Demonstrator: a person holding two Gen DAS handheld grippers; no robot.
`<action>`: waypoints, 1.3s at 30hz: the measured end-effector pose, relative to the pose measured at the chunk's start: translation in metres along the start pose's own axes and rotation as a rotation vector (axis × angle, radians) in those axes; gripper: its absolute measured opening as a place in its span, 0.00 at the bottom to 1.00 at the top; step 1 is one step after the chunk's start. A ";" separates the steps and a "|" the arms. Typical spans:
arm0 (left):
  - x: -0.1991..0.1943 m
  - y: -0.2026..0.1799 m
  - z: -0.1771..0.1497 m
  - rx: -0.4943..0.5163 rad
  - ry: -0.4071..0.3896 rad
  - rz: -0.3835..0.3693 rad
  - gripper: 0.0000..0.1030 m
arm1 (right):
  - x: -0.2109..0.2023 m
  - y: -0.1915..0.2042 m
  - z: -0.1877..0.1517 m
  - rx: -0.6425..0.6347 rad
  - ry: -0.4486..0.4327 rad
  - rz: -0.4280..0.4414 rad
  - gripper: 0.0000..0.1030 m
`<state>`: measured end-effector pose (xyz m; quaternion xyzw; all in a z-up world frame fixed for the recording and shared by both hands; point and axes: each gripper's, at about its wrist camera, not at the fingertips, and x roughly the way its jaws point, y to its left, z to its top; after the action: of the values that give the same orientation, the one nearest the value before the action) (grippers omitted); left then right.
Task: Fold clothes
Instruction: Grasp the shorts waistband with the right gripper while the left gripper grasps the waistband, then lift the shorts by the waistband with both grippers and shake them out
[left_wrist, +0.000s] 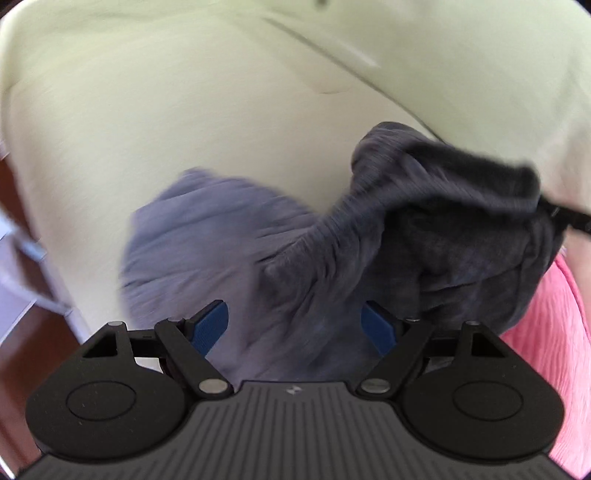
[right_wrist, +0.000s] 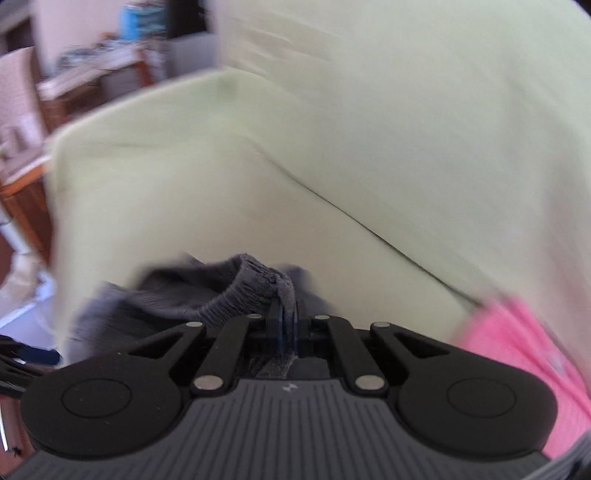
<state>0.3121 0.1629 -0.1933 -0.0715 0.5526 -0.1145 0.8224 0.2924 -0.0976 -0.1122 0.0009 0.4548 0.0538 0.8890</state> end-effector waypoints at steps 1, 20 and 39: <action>0.007 -0.007 0.003 0.033 0.000 0.013 0.78 | 0.006 -0.009 -0.007 0.022 0.032 -0.007 0.09; 0.020 -0.007 0.011 0.188 0.035 0.075 0.34 | 0.045 -0.002 -0.027 -0.162 -0.032 0.245 0.06; -0.135 -0.034 0.044 0.429 -0.314 0.219 0.26 | -0.103 -0.001 0.017 -0.195 -0.416 0.208 0.06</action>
<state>0.3006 0.1655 -0.0477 0.1473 0.3861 -0.1270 0.9017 0.2471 -0.1081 -0.0191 -0.0271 0.2523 0.1870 0.9490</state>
